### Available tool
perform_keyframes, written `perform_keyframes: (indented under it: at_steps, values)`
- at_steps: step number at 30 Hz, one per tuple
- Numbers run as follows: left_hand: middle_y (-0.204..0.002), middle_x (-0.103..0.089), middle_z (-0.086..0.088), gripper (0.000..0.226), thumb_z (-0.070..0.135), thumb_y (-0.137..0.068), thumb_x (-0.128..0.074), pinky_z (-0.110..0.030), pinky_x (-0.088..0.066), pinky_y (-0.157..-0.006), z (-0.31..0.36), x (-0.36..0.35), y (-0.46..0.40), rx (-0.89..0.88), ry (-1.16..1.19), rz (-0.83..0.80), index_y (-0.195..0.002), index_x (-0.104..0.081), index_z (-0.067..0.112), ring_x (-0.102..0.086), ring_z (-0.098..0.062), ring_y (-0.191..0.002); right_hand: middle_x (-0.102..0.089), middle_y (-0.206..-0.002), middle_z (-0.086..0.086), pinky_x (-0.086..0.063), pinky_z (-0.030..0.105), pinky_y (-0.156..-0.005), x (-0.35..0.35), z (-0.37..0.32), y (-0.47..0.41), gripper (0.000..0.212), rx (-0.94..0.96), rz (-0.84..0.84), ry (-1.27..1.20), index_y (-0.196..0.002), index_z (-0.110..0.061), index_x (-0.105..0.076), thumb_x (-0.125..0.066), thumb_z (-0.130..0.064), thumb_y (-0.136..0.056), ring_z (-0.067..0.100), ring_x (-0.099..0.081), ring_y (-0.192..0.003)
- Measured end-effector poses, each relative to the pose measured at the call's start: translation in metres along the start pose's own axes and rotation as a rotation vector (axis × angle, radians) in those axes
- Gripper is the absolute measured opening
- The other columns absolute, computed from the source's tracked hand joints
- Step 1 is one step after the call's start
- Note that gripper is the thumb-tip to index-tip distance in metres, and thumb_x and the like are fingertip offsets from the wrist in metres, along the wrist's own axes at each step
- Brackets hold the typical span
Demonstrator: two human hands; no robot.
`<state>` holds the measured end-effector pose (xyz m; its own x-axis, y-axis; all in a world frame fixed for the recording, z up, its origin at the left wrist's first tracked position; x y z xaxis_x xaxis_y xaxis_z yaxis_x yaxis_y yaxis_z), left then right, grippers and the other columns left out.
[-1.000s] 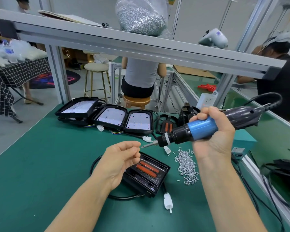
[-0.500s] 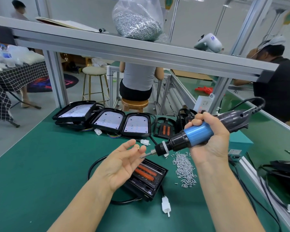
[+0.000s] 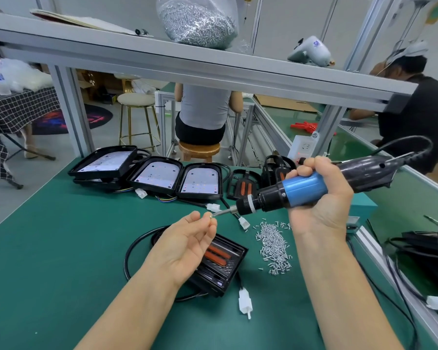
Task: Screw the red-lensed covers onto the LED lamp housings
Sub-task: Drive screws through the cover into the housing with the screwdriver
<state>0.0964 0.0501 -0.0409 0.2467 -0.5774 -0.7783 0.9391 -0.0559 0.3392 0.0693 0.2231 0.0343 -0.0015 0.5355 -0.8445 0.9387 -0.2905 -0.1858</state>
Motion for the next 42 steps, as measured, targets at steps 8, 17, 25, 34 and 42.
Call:
perform_keyframes:
  at_steps: [8, 17, 25, 34, 42]
  values:
    - [-0.07, -0.064, 0.0, 0.023, -0.011, -0.087, -0.054, -0.022, -0.051, -0.066, 0.004, 0.013, -0.001, -0.405, -0.647, 0.089, -0.081, -0.057, 0.01, -0.063, -0.014, -0.068, -0.054, -0.066, -0.003, -0.05, 0.022, -0.058, 0.003, 0.004, 0.0, 0.019, -0.009, -0.023, 0.057, -0.078, -0.017, -0.052, -0.064, -0.003, -0.071, 0.008, -0.053, -0.052]
    - [-0.089, -0.07, 0.004, 0.039, 0.001, -0.095, -0.044, -0.031, -0.05, -0.075, -0.015, 0.043, 0.013, -0.517, -1.364, -0.038, -0.08, -0.049, 0.036, -0.063, -0.014, -0.087, -0.052, -0.064, 0.0, -0.046, 0.027, -0.057, 0.022, 0.01, -0.002, 0.019, 0.051, -0.091, 0.393, -0.067, -0.019, -0.058, -0.065, -0.001, -0.068, 0.015, -0.05, -0.054]
    - [-0.083, -0.064, -0.003, 0.03, 0.004, -0.095, -0.046, -0.05, -0.051, -0.074, -0.024, 0.052, 0.022, -0.641, -1.41, -0.089, -0.087, -0.05, 0.033, -0.058, -0.032, -0.08, -0.054, -0.06, -0.001, -0.047, 0.028, -0.058, 0.023, 0.02, 0.0, 0.023, 0.063, -0.227, 0.58, -0.061, -0.023, -0.061, -0.065, -0.001, -0.067, 0.018, -0.049, -0.055]
    - [-0.081, -0.064, 0.001, 0.03, 0.004, -0.094, -0.046, -0.043, -0.049, -0.075, -0.021, 0.05, 0.017, -0.642, -1.43, -0.103, -0.086, -0.049, 0.033, -0.058, -0.025, -0.079, -0.055, -0.061, -0.002, -0.044, 0.034, -0.066, 0.028, 0.022, -0.002, 0.021, 0.061, -0.25, 0.698, -0.059, -0.024, -0.06, -0.065, -0.005, -0.065, 0.018, -0.049, -0.06]
    - [-0.079, -0.064, 0.0, 0.032, 0.003, -0.092, -0.047, -0.031, -0.044, -0.07, -0.019, 0.044, 0.006, -0.617, -1.521, -0.115, -0.082, -0.046, 0.033, -0.056, -0.021, -0.076, -0.059, -0.071, 0.003, -0.049, 0.03, -0.064, 0.03, 0.026, -0.013, 0.016, -0.043, -0.388, 0.708, -0.078, -0.016, -0.064, -0.07, -0.003, -0.071, 0.022, -0.051, -0.063]
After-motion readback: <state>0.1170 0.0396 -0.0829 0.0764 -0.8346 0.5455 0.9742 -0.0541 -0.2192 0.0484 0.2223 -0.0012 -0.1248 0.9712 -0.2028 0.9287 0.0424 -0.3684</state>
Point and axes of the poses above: each hand's wrist, its own y-axis away from the middle knuckle, its own x-axis out of the back of the hand, z = x × y, the point moved 1 cm from there along -y, towards the middle knuckle
